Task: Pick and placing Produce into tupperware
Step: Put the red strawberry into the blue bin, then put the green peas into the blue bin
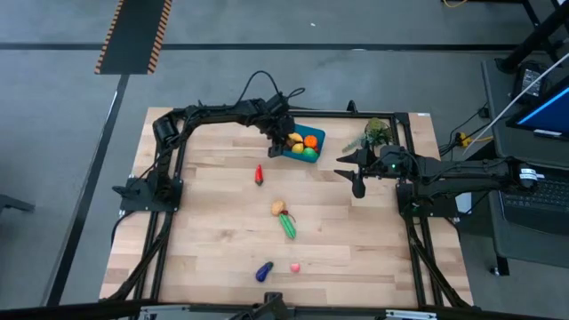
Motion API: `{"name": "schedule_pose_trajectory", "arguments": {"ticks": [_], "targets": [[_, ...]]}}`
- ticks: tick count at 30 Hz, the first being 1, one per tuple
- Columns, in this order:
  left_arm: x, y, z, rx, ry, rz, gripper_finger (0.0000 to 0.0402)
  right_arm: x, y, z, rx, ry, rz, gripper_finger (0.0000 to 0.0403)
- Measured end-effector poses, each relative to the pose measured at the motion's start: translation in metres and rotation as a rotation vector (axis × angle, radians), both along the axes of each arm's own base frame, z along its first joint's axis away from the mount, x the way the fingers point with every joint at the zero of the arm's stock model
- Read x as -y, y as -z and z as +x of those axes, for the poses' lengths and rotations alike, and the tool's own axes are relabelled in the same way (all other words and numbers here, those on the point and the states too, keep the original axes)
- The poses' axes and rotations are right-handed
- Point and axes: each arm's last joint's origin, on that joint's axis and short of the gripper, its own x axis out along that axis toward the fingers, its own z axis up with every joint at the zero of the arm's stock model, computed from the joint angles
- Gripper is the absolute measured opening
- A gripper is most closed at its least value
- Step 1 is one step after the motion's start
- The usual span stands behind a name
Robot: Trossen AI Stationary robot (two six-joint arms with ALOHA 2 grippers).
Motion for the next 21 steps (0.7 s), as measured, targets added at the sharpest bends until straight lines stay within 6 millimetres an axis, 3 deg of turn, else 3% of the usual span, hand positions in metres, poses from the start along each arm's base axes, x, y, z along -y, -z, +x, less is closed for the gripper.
{"name": "schedule_pose_trajectory", "arguments": {"ticks": [5,14,21], "targets": [[0.002,0.0,0.002,0.005,0.0,0.0,0.0166,0.0,0.0,0.0,0.0,0.0,0.0,0.0196],[0.008,-0.001,0.005,-0.015,-0.017,0.025,0.0156,0.0,0.0,0.0,0.0,0.0,0.0,0.0196],[0.02,-0.024,-0.005,-0.045,-0.083,-0.005,0.0144,0.0,0.0,0.0,0.0,-0.001,-0.001,0.0196]]}}
